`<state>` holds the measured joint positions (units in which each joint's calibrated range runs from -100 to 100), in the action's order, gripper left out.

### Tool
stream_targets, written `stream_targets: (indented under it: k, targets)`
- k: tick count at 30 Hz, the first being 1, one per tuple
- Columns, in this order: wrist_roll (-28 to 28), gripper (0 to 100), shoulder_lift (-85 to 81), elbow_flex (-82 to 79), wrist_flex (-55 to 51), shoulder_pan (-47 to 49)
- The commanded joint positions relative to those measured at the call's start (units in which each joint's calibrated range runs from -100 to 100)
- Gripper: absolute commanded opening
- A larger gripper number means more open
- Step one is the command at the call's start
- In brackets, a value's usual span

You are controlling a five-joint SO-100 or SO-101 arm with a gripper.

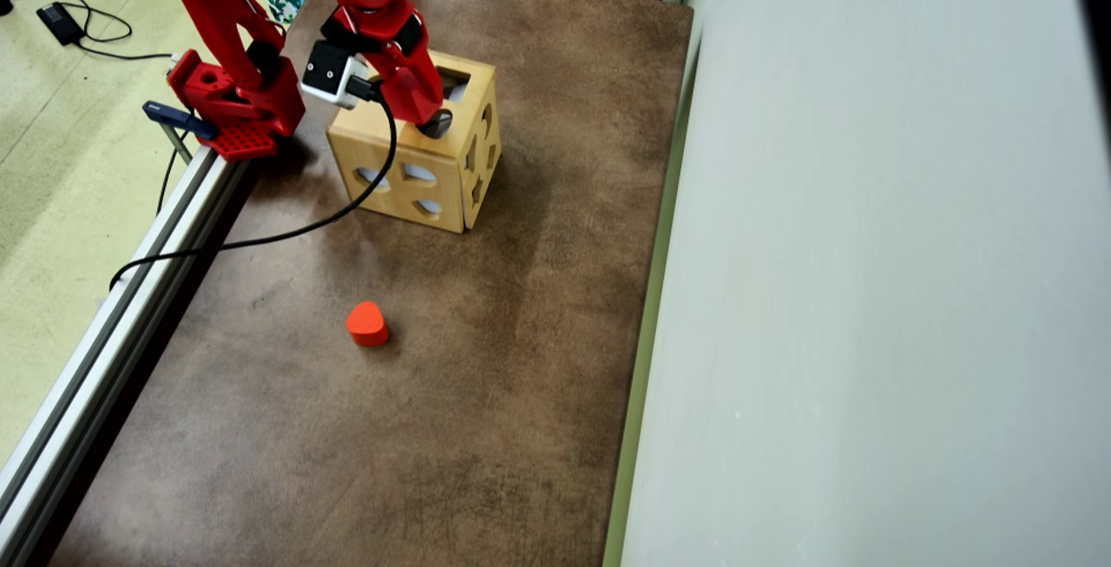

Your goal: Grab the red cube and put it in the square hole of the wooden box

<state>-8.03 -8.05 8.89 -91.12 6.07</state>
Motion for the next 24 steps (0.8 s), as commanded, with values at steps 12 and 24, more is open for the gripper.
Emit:
stream_targets:
  k: [12, 24]
  targets:
    - [-0.8, 2, 10.6, 10.5, -3.1, 8.8]
    - [-0.5, 2, 11.0, 10.3, -6.1, 9.4]
